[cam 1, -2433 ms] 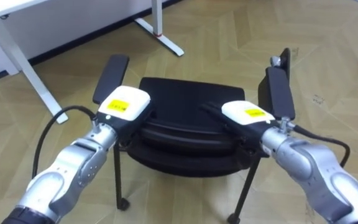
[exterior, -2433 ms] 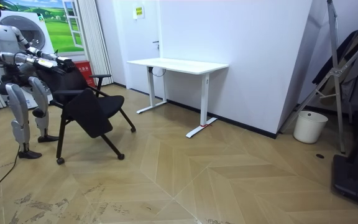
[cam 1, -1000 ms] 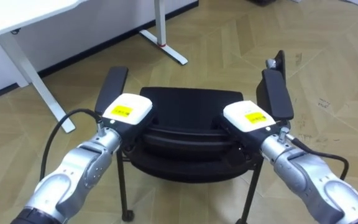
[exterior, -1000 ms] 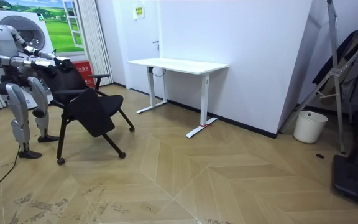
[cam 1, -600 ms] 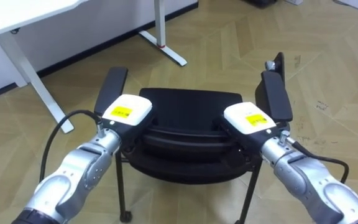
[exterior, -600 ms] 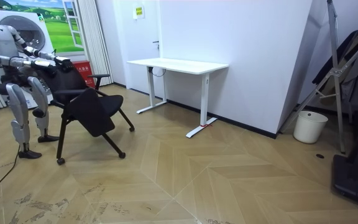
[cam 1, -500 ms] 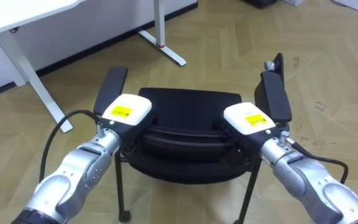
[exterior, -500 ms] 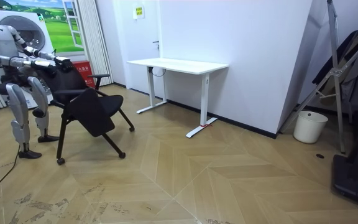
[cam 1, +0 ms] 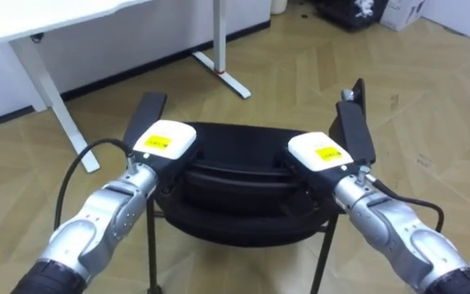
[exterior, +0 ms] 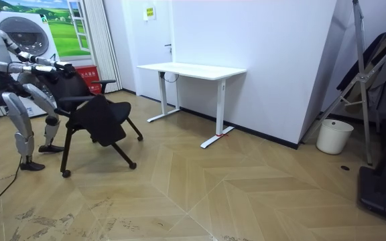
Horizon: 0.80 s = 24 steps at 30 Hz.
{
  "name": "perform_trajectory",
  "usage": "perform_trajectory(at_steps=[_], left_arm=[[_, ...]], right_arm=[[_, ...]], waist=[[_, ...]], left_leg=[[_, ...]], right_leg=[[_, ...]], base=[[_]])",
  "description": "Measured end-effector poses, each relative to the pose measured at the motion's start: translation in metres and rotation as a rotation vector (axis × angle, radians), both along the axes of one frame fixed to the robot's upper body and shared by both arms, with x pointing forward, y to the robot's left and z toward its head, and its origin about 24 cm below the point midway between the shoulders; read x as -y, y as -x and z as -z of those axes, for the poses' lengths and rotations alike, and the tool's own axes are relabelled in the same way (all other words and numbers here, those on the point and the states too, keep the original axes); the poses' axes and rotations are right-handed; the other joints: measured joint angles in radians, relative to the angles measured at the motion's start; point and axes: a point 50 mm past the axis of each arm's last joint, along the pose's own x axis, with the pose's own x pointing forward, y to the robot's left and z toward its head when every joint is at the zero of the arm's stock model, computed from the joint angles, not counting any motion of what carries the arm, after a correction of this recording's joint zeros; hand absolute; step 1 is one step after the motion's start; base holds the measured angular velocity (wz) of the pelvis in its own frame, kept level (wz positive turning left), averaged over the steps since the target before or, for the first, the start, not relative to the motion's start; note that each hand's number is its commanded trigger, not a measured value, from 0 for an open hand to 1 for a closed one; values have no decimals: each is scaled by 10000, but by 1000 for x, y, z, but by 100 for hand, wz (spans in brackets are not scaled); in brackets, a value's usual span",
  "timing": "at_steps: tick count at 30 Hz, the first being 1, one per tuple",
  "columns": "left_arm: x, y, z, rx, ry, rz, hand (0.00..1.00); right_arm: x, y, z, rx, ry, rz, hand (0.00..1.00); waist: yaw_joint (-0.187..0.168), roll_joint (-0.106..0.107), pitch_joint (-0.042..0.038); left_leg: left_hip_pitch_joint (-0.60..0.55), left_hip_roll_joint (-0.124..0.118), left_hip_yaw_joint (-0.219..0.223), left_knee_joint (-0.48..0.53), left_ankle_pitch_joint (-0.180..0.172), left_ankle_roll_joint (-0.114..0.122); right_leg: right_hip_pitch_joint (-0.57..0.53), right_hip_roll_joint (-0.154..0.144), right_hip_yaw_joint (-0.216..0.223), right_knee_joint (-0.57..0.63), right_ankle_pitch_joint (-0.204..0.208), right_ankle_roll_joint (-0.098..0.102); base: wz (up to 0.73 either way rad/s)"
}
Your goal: Push chair
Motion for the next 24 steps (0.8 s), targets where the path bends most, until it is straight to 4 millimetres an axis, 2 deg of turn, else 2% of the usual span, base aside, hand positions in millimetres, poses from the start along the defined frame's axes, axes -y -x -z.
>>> perform_trajectory(at_steps=[1, 2, 4, 5, 6, 7, 8, 9, 10, 11, 12, 13, 14, 15, 16, 17, 18, 19, 20, 21, 22, 23, 24], left_arm=[[0, 1, 1, -30, 68, -21, 100], [2, 1, 2, -32, 224, -50, 100], [4, 3, 3, -32, 415, -11, 100], [4, 3, 3, -28, 417, 26, 100], [4, 3, 1, 55, 410, 71, 100], [4, 3, 0, 94, 396, 90, 100], [3, 2, -3, 164, 351, 142, 100], [2, 1, -5, 237, 309, 195, 100], [2, 1, -7, 294, 293, 218, 100], [3, -2, -10, 411, 276, 272, 100], [3, -4, -13, 519, 267, 304, 100], [4, -7, -17, 652, 249, 344, 100], [5, -9, -18, 704, 242, 368, 100], [6, -11, -21, 817, 235, 412, 100], [6, -12, -22, 841, 247, 418, 100], [8, -14, -23, 905, 341, 402, 100], [10, -13, -22, 867, 423, 431, 100], [11, -13, -21, 829, 462, 445, 100], [13, -11, -16, 704, 539, 493, 100], [15, -8, -11, 616, 572, 530, 100], [16, -7, -9, 569, 566, 565, 100], [18, -7, -8, 552, 513, 671, 100], [18, -7, -8, 623, 469, 742, 100]], right_arm=[[1, 0, 0, 12, 57, -44, 100], [3, 0, -3, 109, 159, -112, 100], [7, 1, -4, 177, 272, -204, 100], [7, 1, -3, 199, 275, -213, 100], [8, 2, -3, 305, 220, -189, 100], [8, 3, -3, 361, 184, -174, 100], [8, 4, -3, 476, 107, -151, 100], [8, 5, -2, 592, 22, -118, 100], [7, 5, -3, 661, -3, -115, 100], [7, 4, -5, 840, -53, -86, 100], [9, 3, -6, 1030, -29, -57, 100], [9, 2, -8, 1207, -52, -6, 100], [9, 1, -9, 1272, -46, 30, 100], [10, -1, -12, 1419, -32, 99, 100], [10, -2, -13, 1492, -12, 114, 100], [11, -4, -17, 1644, 104, 93, 100], [13, -4, -17, 1778, 281, 69, 100], [14, -2, -16, 1790, 321, 74, 100], [17, 1, -12, 1680, 372, 115, 100], [18, 5, -7, 1512, 375, 174, 100], [19, 7, -5, 1444, 372, 209, 100], [20, 10, -2, 1390, 313, 281, 100], [21, 12, 0, 1380, 242, 362, 100]], waist=[[-3, 48, -17], [24, 115, -30], [181, 199, -15], [230, 231, -21], [250, 235, -31], [252, 241, -48], [253, 248, -87], [258, 181, -158], [256, 149, -174], [254, 99, -196], [251, 63, -249], [241, -81, -258], [248, -157, -280], [245, -246, -278], [253, -259, -275], [275, -232, -265], [187, -97, -233], [142, -62, -202], [122, -1, -144], [31, 15, -121], [-16, 28, -126], [-122, 51, -130], [-195, 75, -125]], left_leg=[[-103, -52, 12, -91, -48, 33], [-371, -239, 78, -461, -140, 175], [-622, -713, 143, -2191, -77, 170], [-614, -786, 151, -2775, -25, 114], [-615, -967, 176, -3805, 177, 136], [-621, -1040, 186, -4181, 267, 185], [-632, -1032, 309, -4643, 564, 309], [-610, -1038, 465, -4718, 868, 430], [-602, -1049, 567, -4725, 948, 526], [-582, -1168, 687, -4721, 1002, 645], [-507, -1361, 757, -4721, 911, 782], [-447, -1550, 919, -4701, 782, 976], [-422, -1624, 1022, -4664, 703, 1077], [-418, -1785, 1143, -4427, 391, 1202], [-422, -1842, 1187, -4268, 210, 1281], [-383, -1890, 1260, -3937, -176, 1376], [-286, -1928, 1269, -3678, -484, 1457], [-163, -1959, 1289, -3598, -584, 1471], [156, -2058, 1291, -3531, -835, 1527], [499, -2151, 1241, -3530, -1080, 1537], [623, -2175, 1183, -3523, -1190, 1564], [803, -2218, 964, -3506, -1384, 1658], [880, -2205, 820, -3469, -1522, 1691]], right_leg=[[13, 1, -10, -4, -12, -21], [5, -2, -37, 5, -37, -56], [52, -38, -98, -21, -112, -107], [76, -31, -120, -26, -151, -105], [108, 11, -124, -10, -263, -77], [111, 18, -120, 5, -365, -74], [111, 38, -65, 10, -468, 9], [103, -14, 36, -3, -551, 123], [94, -69, 90, -2, -587, 185], [79, -214, 216, 0, -639, 286], [73, -391, 350, -23, -663, 462], [79, -602, 417, -11, -696, 643], [80, -732, 467, 28, -725, 715], [29, -937, 549, 305, -834, 908], [-32, -1064, 544, 610, -862, 965], [-468, -1379, 539, 1799, -782, 1026], [-933, -1732, 506, 3228, -299, 1077], [-1093, -1894, 519, 3834, 48, 1074], [-1346, -2136, 689, 4825, 811, 1032], [-1617, -2276, 921, 5626, 1739, 1007], [-1759, -2278, 1043, 5967, 2260, 957], [-2085, -2251, 1225, 6520, 3330, 917], [-2456, -2205, 1280, 7013, 3705, 1033]], base=[[11], [0], [-19], [-18], [-9], [-7], [-11], [-15], [-21], [-26], [-31], [-25], [-25], [-22], [-39], [-33], [-26], [-6], [5], [7], [18], [20], [22]])
